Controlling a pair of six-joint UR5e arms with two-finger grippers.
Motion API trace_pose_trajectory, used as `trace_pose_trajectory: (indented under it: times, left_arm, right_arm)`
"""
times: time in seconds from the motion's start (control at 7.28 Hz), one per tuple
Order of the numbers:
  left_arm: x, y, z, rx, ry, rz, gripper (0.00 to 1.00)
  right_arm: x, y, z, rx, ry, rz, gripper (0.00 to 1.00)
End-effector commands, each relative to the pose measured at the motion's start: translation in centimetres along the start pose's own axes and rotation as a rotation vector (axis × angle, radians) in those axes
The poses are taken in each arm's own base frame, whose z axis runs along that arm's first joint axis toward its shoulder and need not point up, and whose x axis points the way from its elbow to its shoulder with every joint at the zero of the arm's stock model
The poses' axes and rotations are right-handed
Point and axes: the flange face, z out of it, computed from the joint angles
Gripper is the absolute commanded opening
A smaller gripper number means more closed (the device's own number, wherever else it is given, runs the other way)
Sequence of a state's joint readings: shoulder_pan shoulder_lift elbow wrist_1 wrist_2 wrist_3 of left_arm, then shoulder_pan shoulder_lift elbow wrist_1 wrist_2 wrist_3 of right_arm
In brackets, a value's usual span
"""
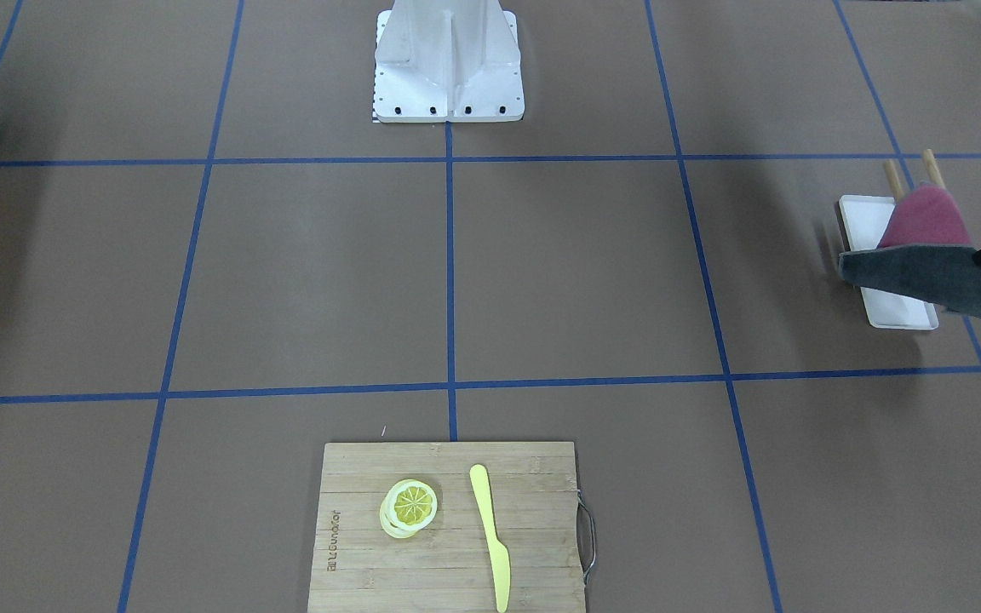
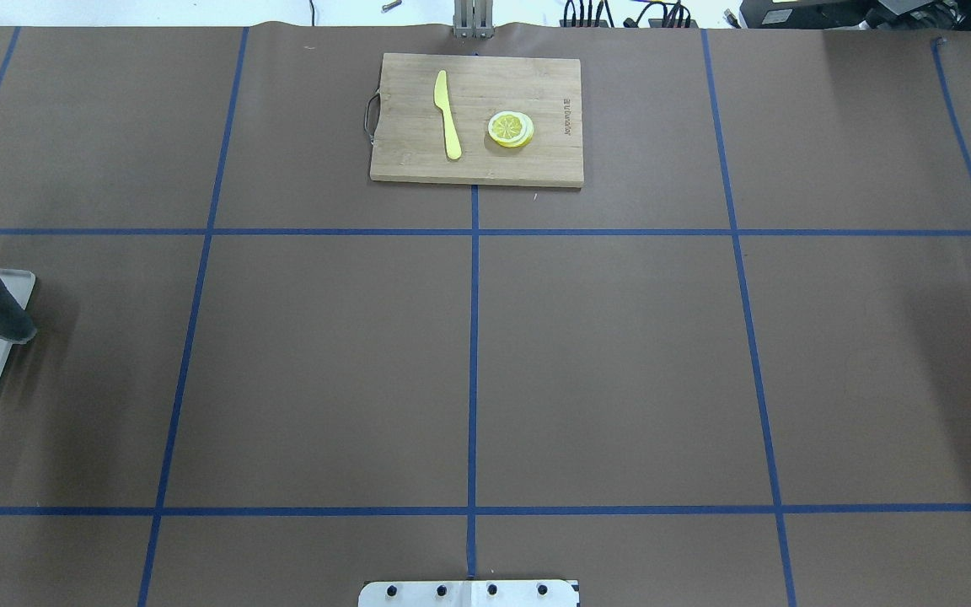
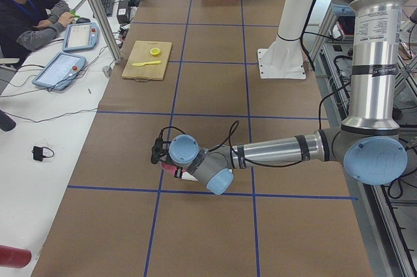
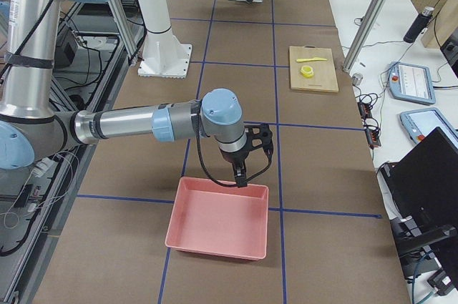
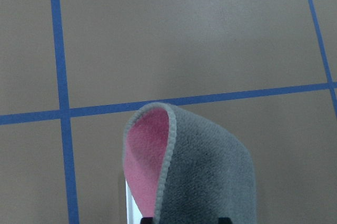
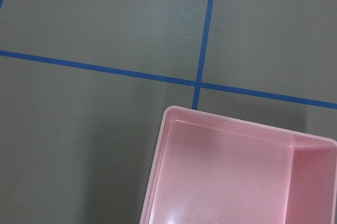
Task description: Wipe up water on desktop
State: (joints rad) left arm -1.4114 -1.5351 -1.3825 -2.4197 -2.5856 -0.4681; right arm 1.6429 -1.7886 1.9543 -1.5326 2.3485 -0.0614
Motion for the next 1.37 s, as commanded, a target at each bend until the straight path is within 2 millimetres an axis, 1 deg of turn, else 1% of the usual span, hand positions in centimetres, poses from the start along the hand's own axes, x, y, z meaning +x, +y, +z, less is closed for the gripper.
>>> trace_pose_trajectory:
  times: [0.0, 0.27, 0.55, 0.69, 0.82, 0.96, 1.24]
  left_arm:
    - [-0.4, 0.1, 0.2, -0.006, -0.004, -0.011, 0.55]
    - [-0.4, 0.2, 0.3, -0.021, 0.019, -0.016, 0.57]
    - [-1.1, -0.5, 0.9, -0.027, 0.018, -0.019, 0.57]
    - [-0.7, -0.5, 0.8, -0.032, 0.036, -0.018, 0.47]
    - [0.1, -0.5, 0.6, -0.047, 0.076, -0.017, 0.20]
    - [0.4, -0.7, 0.4, -0.045, 0.082, -0.012, 0.00]
    - [1.0, -0.9, 0.4, -0.057, 0.115, -0.004, 0.00]
  right_arm:
    - [0.0, 0.0, 0.0, 0.000, 0.000, 0.000, 1.00]
    - [0.0, 0.1, 0.0, 0.000, 0.002, 0.000, 1.00]
    - [0.0, 0.1, 0.0, -0.001, 0.001, 0.001, 1.00]
    - [0.0, 0.1, 0.0, 0.000, 0.002, 0.000, 1.00]
    - [0.0, 0.1, 0.0, 0.000, 0.002, 0.000, 1.00]
    - [0.0, 0.1, 0.0, -0.001, 0.001, 0.001, 1.00]
    - [0.1, 0.2, 0.0, -0.001, 0.000, 0.003, 1.00]
